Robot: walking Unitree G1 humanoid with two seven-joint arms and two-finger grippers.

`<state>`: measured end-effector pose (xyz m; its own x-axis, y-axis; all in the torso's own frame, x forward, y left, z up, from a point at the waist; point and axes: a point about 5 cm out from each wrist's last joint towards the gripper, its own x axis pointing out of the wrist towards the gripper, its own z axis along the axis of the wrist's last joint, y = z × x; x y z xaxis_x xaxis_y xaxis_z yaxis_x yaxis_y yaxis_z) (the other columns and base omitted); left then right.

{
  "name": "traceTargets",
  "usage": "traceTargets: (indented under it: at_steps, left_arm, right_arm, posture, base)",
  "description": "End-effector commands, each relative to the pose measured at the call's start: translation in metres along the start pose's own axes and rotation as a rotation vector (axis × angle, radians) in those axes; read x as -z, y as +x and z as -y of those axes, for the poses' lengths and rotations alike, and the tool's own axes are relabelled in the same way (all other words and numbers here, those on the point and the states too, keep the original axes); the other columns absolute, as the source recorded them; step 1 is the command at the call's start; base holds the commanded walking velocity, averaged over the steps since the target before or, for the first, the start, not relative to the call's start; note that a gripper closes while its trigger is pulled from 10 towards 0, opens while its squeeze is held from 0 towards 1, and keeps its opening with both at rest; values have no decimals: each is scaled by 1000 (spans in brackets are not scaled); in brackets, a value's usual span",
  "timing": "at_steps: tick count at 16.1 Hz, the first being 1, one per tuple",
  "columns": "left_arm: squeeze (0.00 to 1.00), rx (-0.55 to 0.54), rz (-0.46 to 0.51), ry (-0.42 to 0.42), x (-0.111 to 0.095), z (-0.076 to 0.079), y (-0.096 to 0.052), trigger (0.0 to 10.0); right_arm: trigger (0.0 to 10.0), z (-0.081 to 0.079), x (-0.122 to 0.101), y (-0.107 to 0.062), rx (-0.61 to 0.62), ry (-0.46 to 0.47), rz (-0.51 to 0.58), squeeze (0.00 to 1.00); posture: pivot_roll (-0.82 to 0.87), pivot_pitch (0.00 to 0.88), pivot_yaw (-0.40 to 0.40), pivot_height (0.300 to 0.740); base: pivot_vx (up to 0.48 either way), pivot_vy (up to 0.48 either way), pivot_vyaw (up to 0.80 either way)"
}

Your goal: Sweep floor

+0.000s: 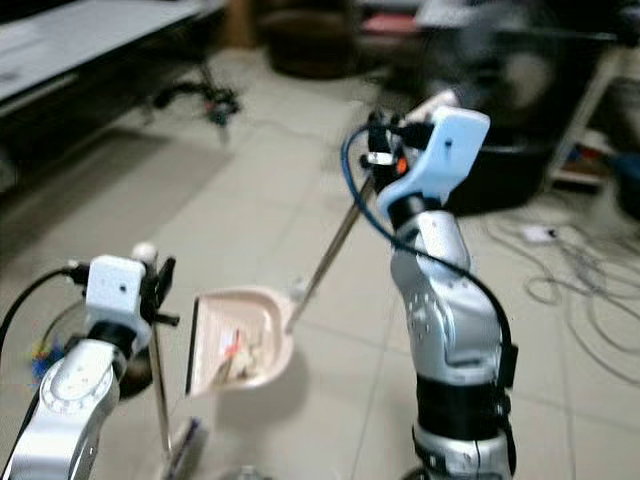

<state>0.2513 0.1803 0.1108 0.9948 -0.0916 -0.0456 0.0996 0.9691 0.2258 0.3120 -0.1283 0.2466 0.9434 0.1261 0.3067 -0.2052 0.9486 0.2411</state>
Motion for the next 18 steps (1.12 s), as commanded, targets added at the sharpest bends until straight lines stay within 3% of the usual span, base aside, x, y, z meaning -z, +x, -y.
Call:
traceTargets:
  at_steps: [1, 4, 10, 13, 18]
  left_arm:
    - [0, -3, 30, 35, -4, 0, 1, 10000]
    - [0, -6, 53, 29, -9, 2, 0, 10000]
    - [0, 2, 46, 52, -7, 5, -9, 10000]
    - [0, -7, 53, 48, -9, 4, -6, 10000]
    - [0, 1, 70, 45, -12, 8, 2, 10000]
  right_arm:
    - [10000, -3, -16, 6, -4, 21, 60, 0]
    - [10000, -5, -21, 11, -7, 30, 72, 0]
    - [10000, -13, -20, 21, -34, 51, 69, 0]
    - [10000, -13, -19, 26, -29, 58, 62, 0]
    - [10000, -8, -17, 27, -9, 32, 64, 0]
  posture:
    - [-82, 0, 73, 740]
    - [-70, 0, 67, 740]
    - [-48, 0, 56, 740]
    - [-50, 0, 53, 740]
    - [-57, 0, 58, 740]
  base:
    - [0, 0, 800]
    - [0, 0, 800]
    - [308, 0, 800]
    - [344, 0, 800]
    - [356, 0, 83]
